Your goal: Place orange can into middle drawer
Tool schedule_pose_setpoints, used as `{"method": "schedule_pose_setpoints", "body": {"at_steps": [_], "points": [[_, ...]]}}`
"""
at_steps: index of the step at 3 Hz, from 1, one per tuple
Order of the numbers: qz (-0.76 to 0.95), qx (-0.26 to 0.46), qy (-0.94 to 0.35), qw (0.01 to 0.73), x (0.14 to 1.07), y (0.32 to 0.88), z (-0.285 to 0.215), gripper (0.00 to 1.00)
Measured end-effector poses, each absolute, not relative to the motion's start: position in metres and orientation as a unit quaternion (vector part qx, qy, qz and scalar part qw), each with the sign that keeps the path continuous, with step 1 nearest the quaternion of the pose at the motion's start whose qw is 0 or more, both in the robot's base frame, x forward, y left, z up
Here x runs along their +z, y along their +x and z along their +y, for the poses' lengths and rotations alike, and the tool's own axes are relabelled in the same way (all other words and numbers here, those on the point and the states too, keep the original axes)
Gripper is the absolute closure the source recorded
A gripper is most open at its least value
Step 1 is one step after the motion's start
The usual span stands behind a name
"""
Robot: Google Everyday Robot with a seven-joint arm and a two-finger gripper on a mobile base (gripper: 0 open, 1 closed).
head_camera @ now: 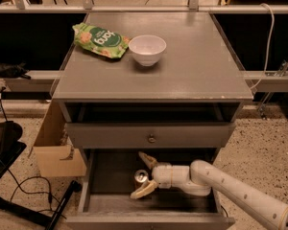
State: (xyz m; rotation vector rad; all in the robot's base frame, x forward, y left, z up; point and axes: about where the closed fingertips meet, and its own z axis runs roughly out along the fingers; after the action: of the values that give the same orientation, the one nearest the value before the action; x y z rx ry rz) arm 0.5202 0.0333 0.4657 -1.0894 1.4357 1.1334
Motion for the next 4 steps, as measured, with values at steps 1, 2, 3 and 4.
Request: {"method": "schedule_pose_setpoints", "body": {"at_steps": [1,2,3,4], "points": [[0.590,0.466,-0.447,0.485,0.466,0.520,0.033,0.00],[0.594,0.460,-0.460,0.473,0.483,0.516,0.036,0.00],[0.603,0.459,-0.485,0.436,0.526,0.489,0.030,0.00],[0.607,0.472,-0.511,0.385,0.581,0.440,0.019,0.00]]}}
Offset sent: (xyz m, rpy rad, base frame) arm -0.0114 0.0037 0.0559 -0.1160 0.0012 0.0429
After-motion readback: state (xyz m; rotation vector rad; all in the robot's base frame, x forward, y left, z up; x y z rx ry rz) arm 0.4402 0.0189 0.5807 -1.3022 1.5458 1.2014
